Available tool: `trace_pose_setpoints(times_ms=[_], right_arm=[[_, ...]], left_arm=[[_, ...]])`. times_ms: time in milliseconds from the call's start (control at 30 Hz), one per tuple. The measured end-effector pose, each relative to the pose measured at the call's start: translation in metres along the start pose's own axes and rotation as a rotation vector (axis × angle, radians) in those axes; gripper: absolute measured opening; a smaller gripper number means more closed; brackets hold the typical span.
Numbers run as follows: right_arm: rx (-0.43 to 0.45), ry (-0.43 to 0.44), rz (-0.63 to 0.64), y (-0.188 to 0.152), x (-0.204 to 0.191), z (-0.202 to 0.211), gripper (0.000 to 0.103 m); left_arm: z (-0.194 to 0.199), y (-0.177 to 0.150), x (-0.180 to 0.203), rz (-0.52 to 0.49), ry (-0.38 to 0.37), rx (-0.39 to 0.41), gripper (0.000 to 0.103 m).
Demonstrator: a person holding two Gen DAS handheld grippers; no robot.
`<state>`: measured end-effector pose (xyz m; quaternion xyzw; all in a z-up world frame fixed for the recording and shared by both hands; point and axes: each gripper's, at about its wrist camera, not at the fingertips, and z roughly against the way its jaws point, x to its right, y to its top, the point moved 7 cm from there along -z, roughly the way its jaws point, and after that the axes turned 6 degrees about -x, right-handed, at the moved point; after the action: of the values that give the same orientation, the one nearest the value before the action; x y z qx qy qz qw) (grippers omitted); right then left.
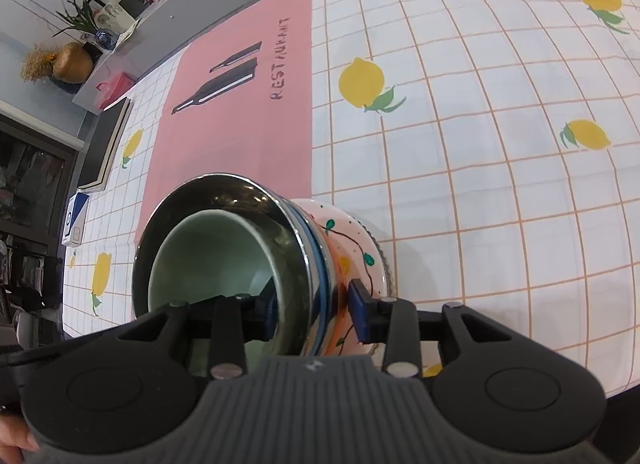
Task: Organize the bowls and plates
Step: 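Carry the bowl stack with both grippers and lower it onto the painted plate, then open both grippers and lift them off the bowl stack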
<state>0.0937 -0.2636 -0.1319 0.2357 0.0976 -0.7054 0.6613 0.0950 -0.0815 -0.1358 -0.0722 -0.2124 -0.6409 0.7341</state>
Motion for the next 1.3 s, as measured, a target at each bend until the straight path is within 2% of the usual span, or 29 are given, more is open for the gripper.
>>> trace_pose_setpoints(times_ms=[167, 267, 533, 800, 1000, 1200, 1300], right_arm=[[0.022, -0.014, 0.014, 0.003, -0.001, 0.005, 0.047], [0.024, -0.030, 0.032, 0.003, -0.003, 0.008, 0.053], [0.076, -0.091, 0.118, 0.000, -0.019, 0.028, 0.058], [0.171, -0.148, 0.209, -0.003, -0.044, 0.065, 0.062], [0.250, -0.187, 0.273, -0.018, -0.063, 0.089, 0.063], [0.342, -0.248, 0.341, -0.040, -0.079, 0.103, 0.070], [0.378, -0.261, 0.369, -0.054, -0.085, 0.104, 0.071]], left_arm=[[0.004, 0.002, 0.004, -0.028, 0.014, 0.020, 0.048], [0.015, 0.005, 0.007, -0.061, 0.026, 0.067, 0.058], [0.051, 0.008, 0.019, -0.193, 0.098, 0.188, 0.062], [0.096, -0.003, 0.040, -0.354, 0.122, 0.327, 0.062], [0.129, -0.017, 0.052, -0.470, 0.216, 0.482, 0.063], [0.144, -0.037, 0.054, -0.547, 0.255, 0.573, 0.064], [0.147, -0.048, 0.051, -0.559, 0.280, 0.621, 0.072]])
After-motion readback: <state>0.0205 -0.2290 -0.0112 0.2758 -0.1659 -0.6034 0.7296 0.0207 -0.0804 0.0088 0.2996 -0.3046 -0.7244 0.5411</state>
